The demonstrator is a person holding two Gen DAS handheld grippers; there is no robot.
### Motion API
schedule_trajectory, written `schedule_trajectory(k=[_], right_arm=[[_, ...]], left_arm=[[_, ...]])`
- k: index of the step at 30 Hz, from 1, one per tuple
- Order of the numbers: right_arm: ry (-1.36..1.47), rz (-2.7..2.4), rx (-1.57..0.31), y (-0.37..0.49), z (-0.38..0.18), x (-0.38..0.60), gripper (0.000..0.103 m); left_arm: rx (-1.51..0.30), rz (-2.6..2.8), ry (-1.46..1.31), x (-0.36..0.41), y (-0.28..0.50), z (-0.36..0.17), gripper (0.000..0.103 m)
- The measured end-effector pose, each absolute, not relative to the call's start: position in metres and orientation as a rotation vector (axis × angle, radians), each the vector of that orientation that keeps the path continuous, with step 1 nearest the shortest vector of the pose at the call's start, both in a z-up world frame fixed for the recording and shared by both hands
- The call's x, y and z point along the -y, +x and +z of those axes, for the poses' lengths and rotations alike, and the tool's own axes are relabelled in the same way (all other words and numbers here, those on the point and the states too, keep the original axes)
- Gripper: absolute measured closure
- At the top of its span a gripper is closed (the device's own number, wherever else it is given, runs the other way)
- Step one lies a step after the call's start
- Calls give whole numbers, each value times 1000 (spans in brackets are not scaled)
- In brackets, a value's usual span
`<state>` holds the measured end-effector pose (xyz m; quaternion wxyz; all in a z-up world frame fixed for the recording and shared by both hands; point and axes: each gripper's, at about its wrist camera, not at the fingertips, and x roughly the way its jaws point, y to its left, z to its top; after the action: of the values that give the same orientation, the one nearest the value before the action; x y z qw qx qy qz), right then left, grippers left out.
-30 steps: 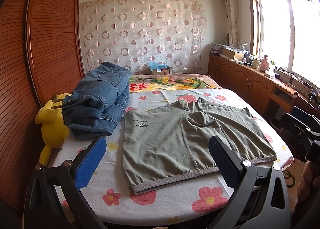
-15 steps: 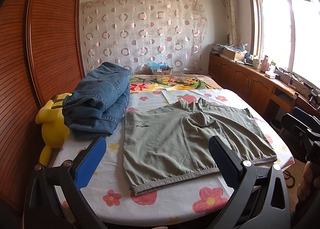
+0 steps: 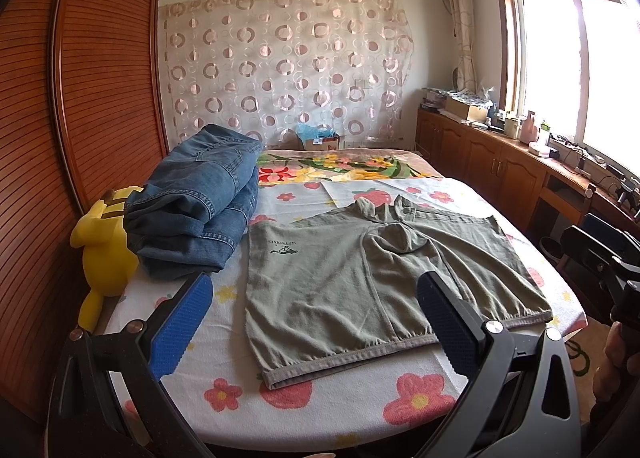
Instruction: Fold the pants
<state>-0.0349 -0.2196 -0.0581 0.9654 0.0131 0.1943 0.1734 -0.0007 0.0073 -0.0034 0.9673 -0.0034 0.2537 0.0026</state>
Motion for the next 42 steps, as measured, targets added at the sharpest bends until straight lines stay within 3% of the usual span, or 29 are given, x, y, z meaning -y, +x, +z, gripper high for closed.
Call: schedule_trajectory(k=[32,42], right_arm=[[-8,371,-410,-1,-60,229,4],[-20,402,-477,26,-73,240,12]], left_arm=[[-631,-117,49,7,51,-32,1],[-682,-163,91,14,72,-47,1]])
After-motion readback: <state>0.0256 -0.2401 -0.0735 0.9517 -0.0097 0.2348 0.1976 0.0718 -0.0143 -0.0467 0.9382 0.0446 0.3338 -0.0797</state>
